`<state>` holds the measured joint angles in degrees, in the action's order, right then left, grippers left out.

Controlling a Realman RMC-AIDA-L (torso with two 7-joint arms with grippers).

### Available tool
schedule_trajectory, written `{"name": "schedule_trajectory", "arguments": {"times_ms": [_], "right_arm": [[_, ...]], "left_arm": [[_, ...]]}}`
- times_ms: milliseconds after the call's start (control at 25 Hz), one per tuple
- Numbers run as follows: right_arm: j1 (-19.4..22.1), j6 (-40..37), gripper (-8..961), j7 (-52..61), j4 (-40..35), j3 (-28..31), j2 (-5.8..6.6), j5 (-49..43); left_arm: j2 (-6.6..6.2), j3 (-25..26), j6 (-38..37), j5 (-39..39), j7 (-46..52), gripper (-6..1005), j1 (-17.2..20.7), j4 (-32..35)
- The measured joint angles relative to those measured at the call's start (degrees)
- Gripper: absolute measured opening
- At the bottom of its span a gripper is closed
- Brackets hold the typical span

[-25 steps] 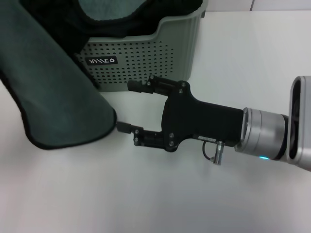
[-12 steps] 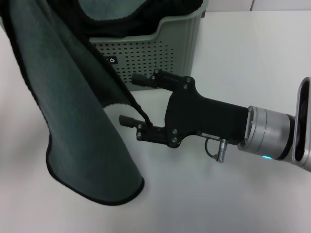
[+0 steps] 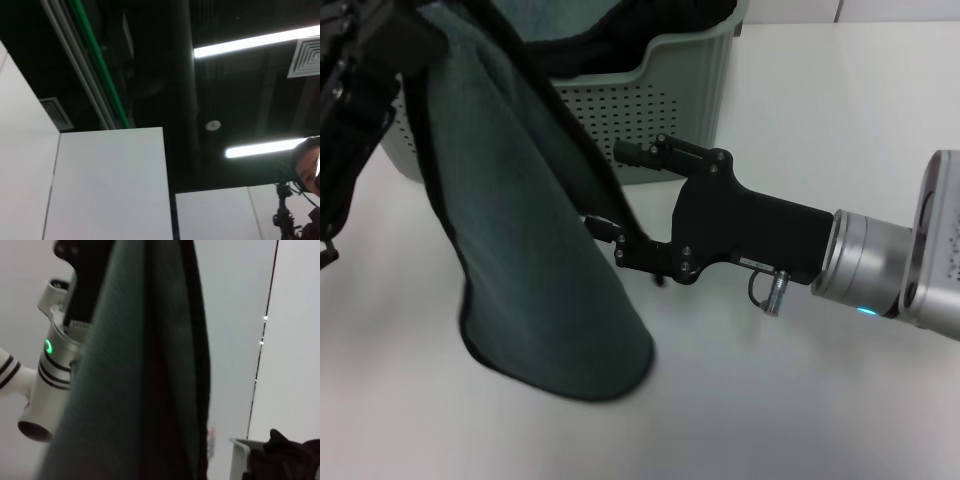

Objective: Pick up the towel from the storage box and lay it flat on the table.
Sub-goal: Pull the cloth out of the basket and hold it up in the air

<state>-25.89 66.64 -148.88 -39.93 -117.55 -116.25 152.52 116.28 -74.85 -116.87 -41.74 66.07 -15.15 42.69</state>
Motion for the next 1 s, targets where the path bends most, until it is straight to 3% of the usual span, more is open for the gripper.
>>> {"name": "schedule_trajectory", "arguments": {"times_ms": [240,680,800,1000], "right_arm": [[-0.1,-1.4,643,0.2,-0.1,-0.6,-0.03,0.1],[3.6,0.4,599,0.0,0.5,-0.3,-0.01,-0.5],[3.2,0.3,451,0.0,0.9,-0.4,0.08,-0.6],[3.0,0.2,327,0.0,1.3,-0.3,0.18,-0.7]], "left_arm": [[0.14,-0.6,0.0,0.5,0.0,11,-0.2,0.8],[-0.04,-0.2,0.0,0.8,0.0,12,-0.2,0.8],[-0.03,-0.2,0.0,0.8,0.0,12,-0.3,0.8],[-0.02,-0.1,0.1,0.8,-0.3,12,-0.3,0.8]]}}
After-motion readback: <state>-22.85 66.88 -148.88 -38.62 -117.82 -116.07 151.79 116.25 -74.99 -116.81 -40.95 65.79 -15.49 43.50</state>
